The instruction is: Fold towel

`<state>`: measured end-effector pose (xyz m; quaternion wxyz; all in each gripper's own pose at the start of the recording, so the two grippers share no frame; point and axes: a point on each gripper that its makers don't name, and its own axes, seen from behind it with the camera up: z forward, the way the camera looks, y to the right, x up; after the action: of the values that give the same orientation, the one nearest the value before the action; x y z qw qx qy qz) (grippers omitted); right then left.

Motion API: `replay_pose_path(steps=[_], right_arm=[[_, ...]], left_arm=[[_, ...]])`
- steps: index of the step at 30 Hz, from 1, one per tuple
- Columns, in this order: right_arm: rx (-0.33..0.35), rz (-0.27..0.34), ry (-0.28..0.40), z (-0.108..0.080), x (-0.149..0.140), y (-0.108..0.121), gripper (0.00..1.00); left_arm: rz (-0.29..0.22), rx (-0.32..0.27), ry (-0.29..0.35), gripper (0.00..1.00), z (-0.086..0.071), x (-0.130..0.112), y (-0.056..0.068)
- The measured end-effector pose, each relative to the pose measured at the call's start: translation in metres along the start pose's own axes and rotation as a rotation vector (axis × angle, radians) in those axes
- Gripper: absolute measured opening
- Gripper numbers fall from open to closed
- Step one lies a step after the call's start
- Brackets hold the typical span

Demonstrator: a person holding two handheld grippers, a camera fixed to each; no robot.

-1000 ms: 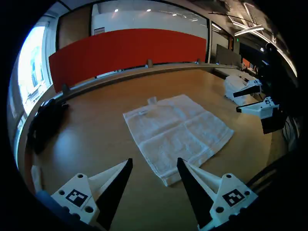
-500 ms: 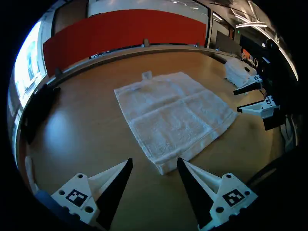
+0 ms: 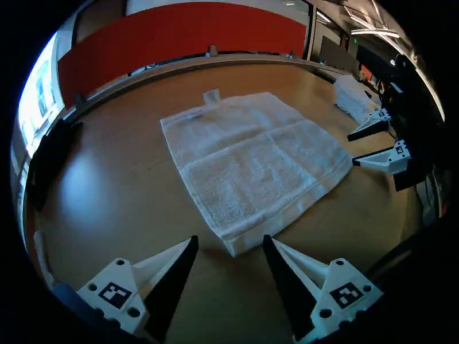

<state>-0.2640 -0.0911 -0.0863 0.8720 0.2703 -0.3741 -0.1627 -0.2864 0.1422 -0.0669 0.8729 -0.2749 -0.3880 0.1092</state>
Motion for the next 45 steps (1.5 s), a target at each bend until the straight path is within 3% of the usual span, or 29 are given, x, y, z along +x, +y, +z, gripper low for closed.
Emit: replay_pose_path(steps=[6, 21, 25, 39, 45], right_arm=[[0.023, -0.004, -0.019, 0.001, -0.006, -0.006, 0.70], [0.081, 0.023, -0.019, 0.002, -0.009, -0.019, 0.34], [0.079, 0.024, -0.017, 0.003, -0.009, -0.018, 0.22], [0.077, -0.005, -0.028, 0.004, -0.009, -0.019, 0.19], [0.084, -0.010, -0.030, 0.003, -0.008, -0.020, 0.19]], left_arm=[[0.022, 0.005, -0.012, 0.67, 0.002, -0.004, 0.006], [0.004, 0.026, -0.029, 0.50, 0.000, -0.005, -0.001], [0.007, 0.037, -0.035, 0.41, -0.001, -0.006, -0.003], [0.008, 0.038, -0.053, 0.33, -0.002, -0.005, -0.002], [0.011, 0.048, -0.050, 0.20, 0.001, -0.004, -0.003]])
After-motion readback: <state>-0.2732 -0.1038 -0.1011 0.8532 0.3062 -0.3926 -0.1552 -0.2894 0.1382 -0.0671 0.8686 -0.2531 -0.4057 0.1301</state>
